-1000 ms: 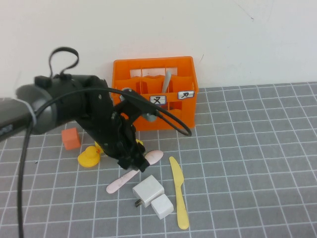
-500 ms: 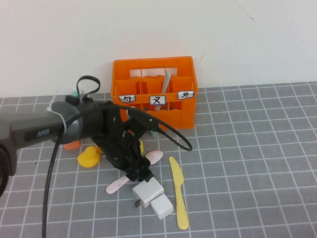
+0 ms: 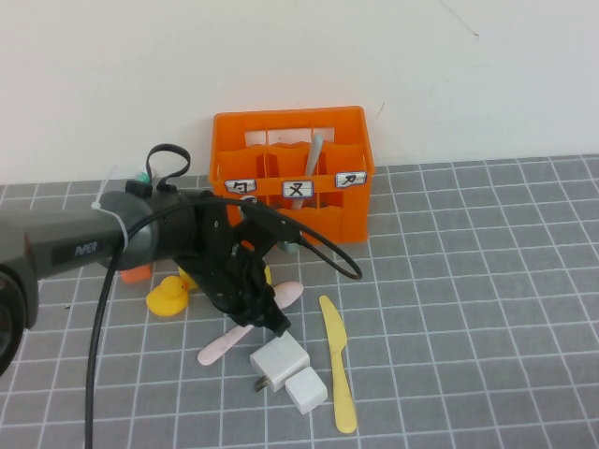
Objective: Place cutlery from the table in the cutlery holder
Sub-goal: Pick up the spoon
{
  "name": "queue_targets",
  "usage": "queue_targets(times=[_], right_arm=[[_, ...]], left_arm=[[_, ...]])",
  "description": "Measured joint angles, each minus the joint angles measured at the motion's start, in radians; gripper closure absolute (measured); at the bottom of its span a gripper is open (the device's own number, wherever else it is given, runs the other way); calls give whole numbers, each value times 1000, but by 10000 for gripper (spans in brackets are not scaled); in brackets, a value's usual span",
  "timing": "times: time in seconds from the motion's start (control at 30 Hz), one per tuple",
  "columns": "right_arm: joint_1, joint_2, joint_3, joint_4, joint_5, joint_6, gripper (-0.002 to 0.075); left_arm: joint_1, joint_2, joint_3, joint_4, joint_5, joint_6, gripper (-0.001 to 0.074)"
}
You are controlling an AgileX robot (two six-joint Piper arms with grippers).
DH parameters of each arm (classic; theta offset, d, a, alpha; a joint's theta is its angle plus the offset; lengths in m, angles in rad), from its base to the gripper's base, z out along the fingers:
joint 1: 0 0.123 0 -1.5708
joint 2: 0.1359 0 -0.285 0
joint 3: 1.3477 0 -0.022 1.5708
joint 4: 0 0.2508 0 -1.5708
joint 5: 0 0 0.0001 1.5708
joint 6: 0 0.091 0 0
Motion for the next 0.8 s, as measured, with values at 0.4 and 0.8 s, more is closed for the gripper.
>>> queue_targets(times=[0.4, 0.8], right_arm=[[0, 0, 0, 0, 0, 0, 729], [0, 0, 0, 0, 0, 0, 729]], left_arm=[[0, -81, -5, -4, 173, 0, 650], [0, -272, -3, -17, 198, 0, 650]])
